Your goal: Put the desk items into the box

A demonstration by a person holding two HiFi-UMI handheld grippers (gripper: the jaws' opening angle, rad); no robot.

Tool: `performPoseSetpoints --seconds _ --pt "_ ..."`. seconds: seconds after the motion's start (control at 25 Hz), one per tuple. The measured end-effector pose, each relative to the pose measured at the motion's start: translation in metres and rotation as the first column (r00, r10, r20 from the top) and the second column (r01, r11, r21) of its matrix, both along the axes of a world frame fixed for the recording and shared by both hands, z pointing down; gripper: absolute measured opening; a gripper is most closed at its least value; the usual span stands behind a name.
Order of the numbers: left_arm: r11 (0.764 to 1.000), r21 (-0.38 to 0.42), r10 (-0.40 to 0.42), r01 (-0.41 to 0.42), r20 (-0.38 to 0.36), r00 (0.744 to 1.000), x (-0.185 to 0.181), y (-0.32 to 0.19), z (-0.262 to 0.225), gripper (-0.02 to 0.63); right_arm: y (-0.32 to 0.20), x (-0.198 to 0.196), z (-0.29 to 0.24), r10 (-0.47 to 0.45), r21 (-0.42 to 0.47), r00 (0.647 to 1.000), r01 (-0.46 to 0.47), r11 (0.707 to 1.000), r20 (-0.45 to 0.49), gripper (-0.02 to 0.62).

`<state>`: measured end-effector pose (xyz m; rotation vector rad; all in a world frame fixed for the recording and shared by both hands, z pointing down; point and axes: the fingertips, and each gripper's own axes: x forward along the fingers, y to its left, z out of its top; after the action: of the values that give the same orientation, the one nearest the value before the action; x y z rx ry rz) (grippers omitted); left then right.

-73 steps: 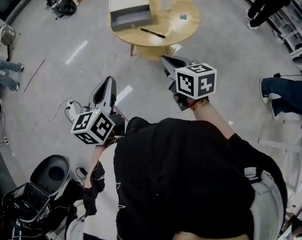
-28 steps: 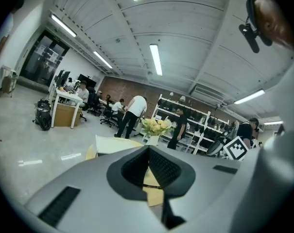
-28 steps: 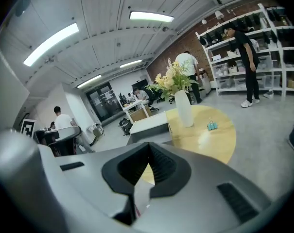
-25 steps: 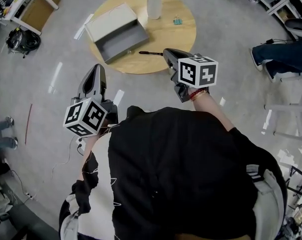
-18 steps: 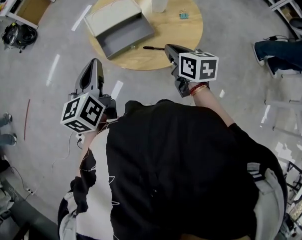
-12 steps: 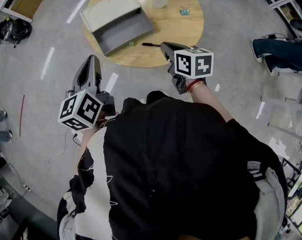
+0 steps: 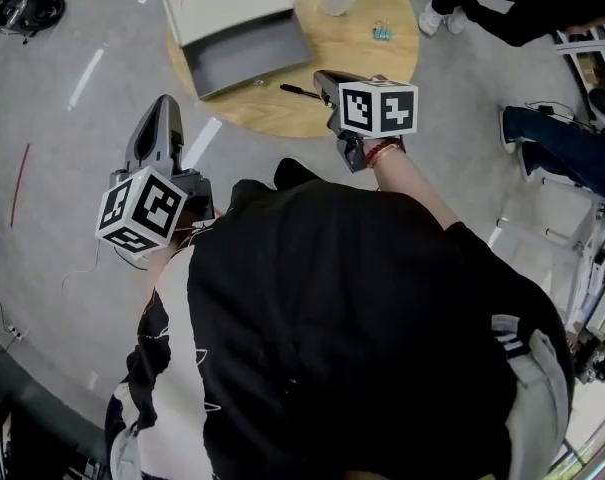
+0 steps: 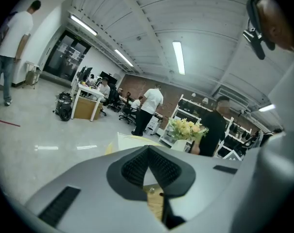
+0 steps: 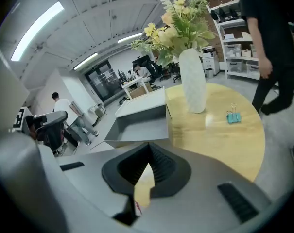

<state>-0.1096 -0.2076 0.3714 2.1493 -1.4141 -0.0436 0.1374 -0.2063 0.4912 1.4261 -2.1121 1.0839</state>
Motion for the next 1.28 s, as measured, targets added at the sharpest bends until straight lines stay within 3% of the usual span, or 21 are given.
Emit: performPoseSetpoints --seconds 0.28,0.52,0.8,1.28 --pt "0.995 -0.037 -0.096 0.097 0.011 0.995 -0.009 0.014 0.01 0.011 -0.007 -0.012 0.027 -0.119 -0.071 0.993 0.12 0.99 0.024 0.006" --pt "0.986 -0.043 -0.158 0.159 0.029 0.987 -0.021 0.023 0.011 0.011 -0.007 -0.013 0.05 -0.195 -0.119 0.981 0.193 0.974 -0.004 0.067" --pt "0.978 -0.046 -0.202 0.204 0.039 0.979 -0.03 0.028 0.011 0.011 0.0 -0.021 0.072 -0.341 -0.183 0.939 0.326 0.927 -0.054 0.11" --pt "0.968 -0.063 -0.24 0.243 0.043 0.97 -0.044 0.03 0.017 0.011 0.005 -0.027 0.094 -0.451 -0.269 0.885 0.41 0.871 -0.111 0.13"
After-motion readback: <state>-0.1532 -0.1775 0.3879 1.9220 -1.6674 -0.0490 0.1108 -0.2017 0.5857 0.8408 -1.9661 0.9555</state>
